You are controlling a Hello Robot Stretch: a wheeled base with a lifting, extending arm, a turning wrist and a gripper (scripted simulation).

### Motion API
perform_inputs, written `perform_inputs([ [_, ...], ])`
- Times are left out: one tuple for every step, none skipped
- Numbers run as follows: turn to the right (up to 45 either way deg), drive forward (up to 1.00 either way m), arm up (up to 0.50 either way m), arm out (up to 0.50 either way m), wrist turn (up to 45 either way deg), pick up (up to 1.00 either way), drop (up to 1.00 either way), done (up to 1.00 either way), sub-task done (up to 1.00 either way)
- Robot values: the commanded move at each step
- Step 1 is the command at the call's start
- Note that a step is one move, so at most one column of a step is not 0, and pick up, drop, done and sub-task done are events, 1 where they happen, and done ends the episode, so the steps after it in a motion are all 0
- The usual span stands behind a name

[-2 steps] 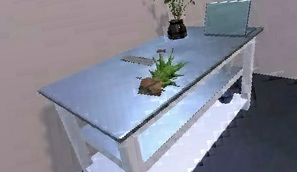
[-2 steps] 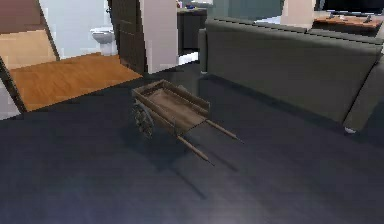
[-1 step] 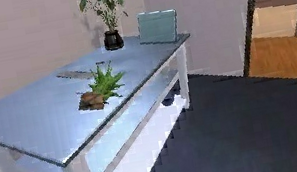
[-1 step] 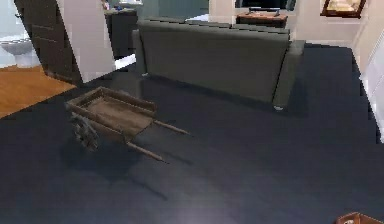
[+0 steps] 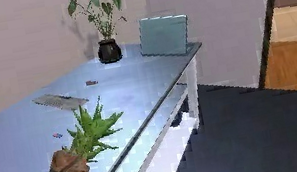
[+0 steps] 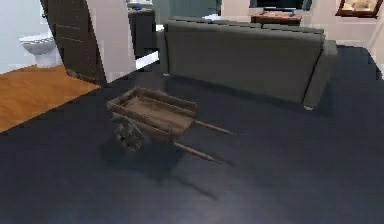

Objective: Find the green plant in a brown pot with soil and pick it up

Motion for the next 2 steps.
perform_inputs([
  [24.0,0.0,0.0,0.0,0.0,0.0,0.0,0.0,0.0],
  [0.0,0.05,0.0,0.0,0.0,0.0,0.0,0.0,0.0],
])
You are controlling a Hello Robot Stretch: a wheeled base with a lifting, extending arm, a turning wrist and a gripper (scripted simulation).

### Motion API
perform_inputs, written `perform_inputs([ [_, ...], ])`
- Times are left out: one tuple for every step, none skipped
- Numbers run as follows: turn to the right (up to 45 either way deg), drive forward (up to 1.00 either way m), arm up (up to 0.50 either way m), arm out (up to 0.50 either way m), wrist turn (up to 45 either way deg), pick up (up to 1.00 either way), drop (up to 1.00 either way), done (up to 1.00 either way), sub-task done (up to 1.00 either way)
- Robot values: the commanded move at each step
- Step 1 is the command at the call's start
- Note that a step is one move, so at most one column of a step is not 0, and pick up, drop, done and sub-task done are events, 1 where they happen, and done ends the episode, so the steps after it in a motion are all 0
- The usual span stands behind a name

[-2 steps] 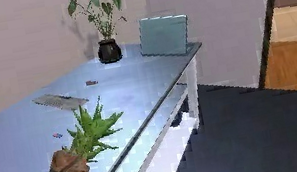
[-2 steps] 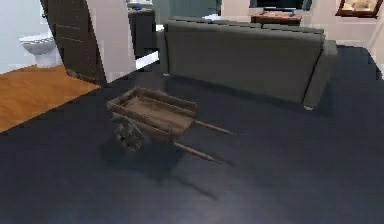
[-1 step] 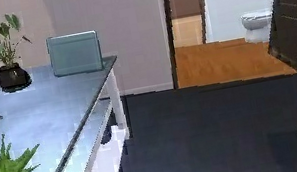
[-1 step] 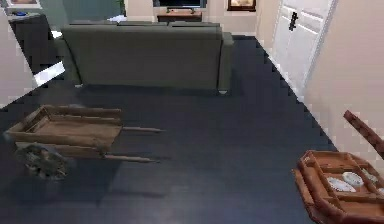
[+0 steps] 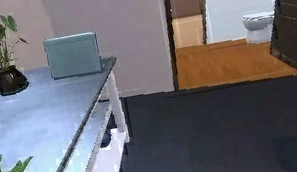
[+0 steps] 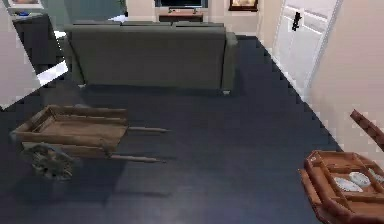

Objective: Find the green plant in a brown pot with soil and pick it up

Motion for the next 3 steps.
perform_inputs([
  [-45.0,0.0,0.0,0.0,0.0,0.0,0.0,0.0,0.0],
  [-45.0,0.0,0.0,0.0,0.0,0.0,0.0,0.0,0.0],
  [-45.0,0.0,0.0,0.0,0.0,0.0,0.0,0.0,0.0],
])
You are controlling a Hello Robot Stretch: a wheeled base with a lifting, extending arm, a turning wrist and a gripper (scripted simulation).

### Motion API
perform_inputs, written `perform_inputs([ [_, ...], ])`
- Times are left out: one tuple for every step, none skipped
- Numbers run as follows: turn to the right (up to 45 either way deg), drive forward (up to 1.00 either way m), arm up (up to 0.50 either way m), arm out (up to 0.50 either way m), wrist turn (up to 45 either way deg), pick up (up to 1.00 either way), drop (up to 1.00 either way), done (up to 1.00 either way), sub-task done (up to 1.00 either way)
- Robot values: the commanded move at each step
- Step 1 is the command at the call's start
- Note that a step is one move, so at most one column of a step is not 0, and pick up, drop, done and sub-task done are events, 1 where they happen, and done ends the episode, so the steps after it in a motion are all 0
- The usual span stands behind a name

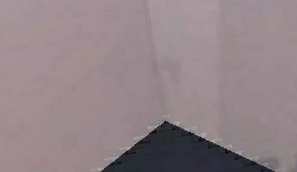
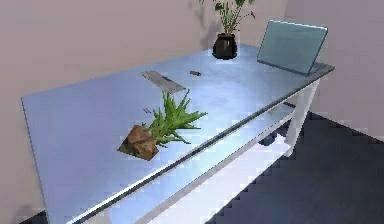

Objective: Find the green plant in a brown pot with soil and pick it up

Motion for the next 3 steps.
perform_inputs([
  [-15.0,0.0,0.0,0.0,0.0,0.0,0.0,0.0,0.0],
  [0.0,0.0,0.5,0.0,0.0,0.0,0.0,0.0,0.0],
  [0.0,0.0,0.38,0.0,0.0,0.0,0.0,0.0,0.0],
])
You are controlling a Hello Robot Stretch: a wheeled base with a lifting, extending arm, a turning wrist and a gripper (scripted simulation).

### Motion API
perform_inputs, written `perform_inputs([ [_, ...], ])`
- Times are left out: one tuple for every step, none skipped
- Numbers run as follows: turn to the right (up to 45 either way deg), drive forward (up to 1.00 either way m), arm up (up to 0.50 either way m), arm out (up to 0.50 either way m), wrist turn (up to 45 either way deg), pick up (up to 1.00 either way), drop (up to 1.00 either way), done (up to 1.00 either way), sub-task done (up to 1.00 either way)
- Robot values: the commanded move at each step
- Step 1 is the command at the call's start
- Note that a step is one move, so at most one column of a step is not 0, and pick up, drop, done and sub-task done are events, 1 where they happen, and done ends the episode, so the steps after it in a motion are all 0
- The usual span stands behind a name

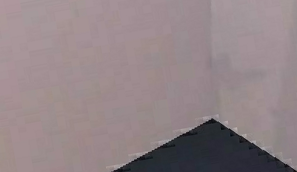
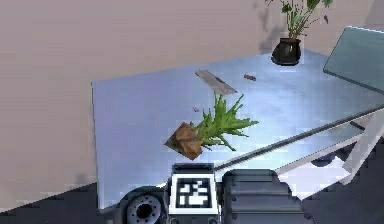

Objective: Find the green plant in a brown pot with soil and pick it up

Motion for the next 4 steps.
perform_inputs([
  [0.0,0.0,0.0,0.18,0.0,0.0,0.0,0.0,0.0],
  [0.0,0.0,0.0,0.0,45.0,0.0,0.0,0.0,0.0],
  [0.0,0.0,0.0,0.0,45.0,0.0,0.0,0.0,0.0],
  [0.0,0.0,0.0,0.0,45.0,0.0,0.0,0.0,0.0],
])
